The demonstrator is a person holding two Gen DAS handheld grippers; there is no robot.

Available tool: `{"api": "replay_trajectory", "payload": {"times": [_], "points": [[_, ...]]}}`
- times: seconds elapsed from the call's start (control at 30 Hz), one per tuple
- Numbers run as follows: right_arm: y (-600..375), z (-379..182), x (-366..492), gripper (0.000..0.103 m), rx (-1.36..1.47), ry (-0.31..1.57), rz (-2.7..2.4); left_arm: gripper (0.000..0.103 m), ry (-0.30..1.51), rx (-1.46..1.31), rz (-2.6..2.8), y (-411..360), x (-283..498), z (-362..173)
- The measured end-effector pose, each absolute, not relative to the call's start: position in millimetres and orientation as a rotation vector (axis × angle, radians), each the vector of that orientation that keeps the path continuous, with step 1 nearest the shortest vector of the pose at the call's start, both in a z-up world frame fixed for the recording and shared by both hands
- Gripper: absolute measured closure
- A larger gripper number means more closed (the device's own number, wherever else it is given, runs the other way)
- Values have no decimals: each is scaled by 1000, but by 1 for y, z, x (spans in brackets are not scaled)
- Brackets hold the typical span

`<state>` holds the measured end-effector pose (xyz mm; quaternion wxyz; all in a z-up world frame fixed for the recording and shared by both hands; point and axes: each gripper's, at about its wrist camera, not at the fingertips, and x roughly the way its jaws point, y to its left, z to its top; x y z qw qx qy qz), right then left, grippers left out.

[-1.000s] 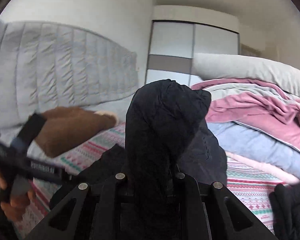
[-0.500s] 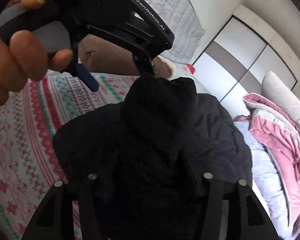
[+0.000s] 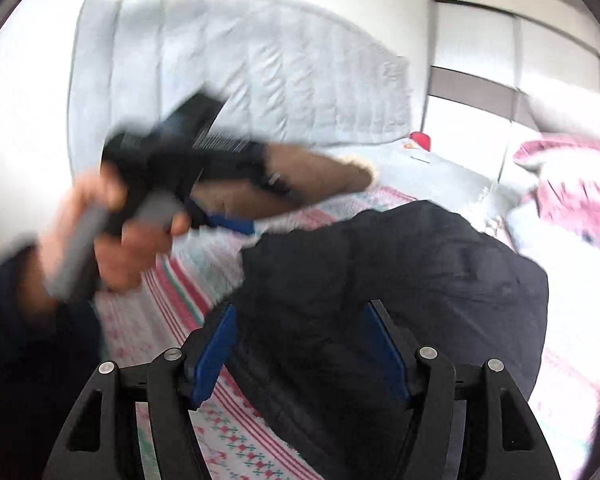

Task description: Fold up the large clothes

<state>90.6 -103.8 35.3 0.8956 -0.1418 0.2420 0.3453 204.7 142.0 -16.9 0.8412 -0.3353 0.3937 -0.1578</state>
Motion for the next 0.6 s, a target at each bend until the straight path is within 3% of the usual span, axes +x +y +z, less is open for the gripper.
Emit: {"api": "replay_trajectory", "payload": {"times": [0.3, 0.6], "points": [[-176, 12, 150, 30, 111, 712, 514, 12, 749, -493, -377, 87, 201, 8], [-124, -21, 139, 29, -129, 781, 575, 12, 718, -452, -350, 76, 200, 14]]}}
